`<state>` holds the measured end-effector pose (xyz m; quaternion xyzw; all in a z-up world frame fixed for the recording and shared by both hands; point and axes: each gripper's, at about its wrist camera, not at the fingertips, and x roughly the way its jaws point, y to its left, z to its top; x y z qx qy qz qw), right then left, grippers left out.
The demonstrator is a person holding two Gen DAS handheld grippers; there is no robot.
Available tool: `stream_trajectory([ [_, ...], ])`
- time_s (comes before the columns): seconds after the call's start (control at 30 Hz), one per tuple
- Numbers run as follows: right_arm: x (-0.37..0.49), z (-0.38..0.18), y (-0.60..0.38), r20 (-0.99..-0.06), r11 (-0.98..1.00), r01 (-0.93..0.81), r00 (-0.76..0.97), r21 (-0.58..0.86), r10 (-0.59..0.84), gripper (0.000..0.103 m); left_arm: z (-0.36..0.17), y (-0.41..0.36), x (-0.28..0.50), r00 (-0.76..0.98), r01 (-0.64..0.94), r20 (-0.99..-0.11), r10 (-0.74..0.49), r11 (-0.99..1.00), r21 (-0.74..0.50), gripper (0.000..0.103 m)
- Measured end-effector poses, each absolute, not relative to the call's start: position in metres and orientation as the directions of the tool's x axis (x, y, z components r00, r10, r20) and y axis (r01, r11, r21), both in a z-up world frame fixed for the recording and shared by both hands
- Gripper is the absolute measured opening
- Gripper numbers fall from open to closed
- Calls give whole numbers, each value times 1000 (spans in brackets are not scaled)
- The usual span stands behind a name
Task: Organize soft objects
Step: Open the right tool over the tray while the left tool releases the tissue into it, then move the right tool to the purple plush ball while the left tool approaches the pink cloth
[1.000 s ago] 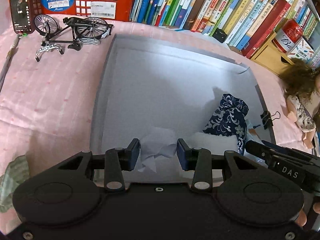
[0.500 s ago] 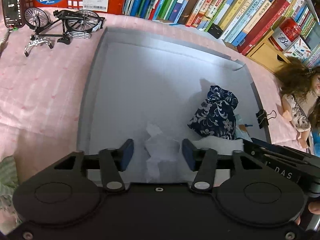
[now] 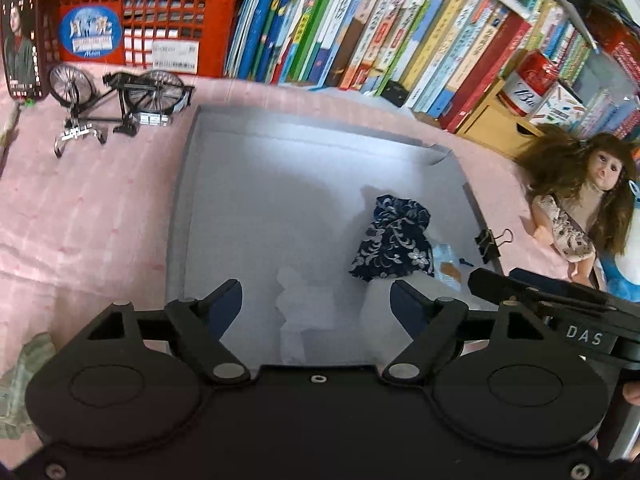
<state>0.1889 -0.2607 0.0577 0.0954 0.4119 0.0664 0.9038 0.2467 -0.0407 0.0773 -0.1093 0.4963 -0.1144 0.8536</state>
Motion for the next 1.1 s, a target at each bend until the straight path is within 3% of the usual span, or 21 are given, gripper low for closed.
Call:
stream_trajectory([
  [0.6, 109, 103, -255, -575, 977, -126, 793, 171, 203, 89, 125, -51, 161, 606, 297, -696, -386, 921, -252, 84],
  [1.1, -14, 73, -260, -338, 994, -5, 940, 109, 41, 97, 94, -46, 8, 853, 308, -408, -325, 945, -108, 89],
])
